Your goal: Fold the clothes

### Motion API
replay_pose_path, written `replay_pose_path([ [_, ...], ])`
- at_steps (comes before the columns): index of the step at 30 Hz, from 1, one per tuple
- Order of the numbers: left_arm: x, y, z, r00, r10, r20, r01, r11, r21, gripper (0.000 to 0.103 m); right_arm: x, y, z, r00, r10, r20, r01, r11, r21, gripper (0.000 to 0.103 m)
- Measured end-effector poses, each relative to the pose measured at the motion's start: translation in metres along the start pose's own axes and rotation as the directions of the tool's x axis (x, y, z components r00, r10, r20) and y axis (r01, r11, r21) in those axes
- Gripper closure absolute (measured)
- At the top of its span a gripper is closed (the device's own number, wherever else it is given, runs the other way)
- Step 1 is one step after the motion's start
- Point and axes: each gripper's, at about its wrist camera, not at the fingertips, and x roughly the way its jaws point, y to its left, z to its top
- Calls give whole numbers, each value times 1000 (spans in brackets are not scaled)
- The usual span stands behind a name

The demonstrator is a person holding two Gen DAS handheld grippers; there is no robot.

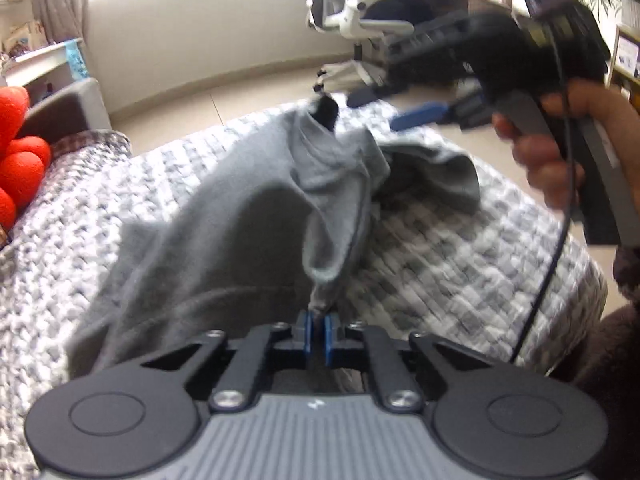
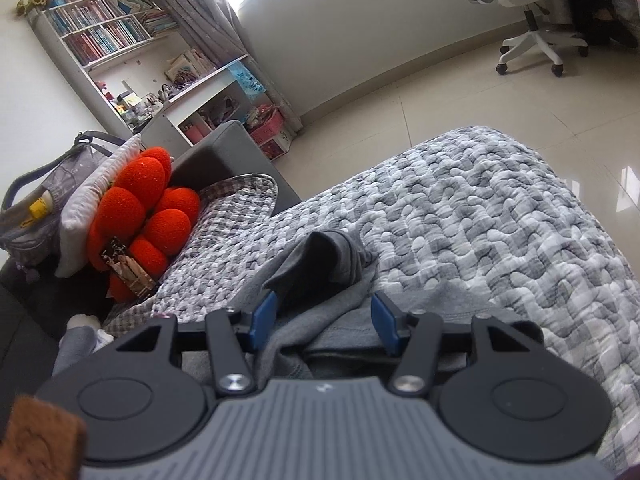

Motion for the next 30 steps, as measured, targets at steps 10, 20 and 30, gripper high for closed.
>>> replay_pose_path([
  [10,-27,47,28,978,149,143,-129,981,-143,98,8,4,-6,990,106,-87,-101,993,66,55],
  [20,-19,110,41,939,314,137,-257,910,-325,98,24,19,-11,994,29,-110,-30,999,-15,93],
  [30,20,160,58,909,414,45,-357,830,-429,98,42,35,-1,980,-198,29,199,956,-214,97],
])
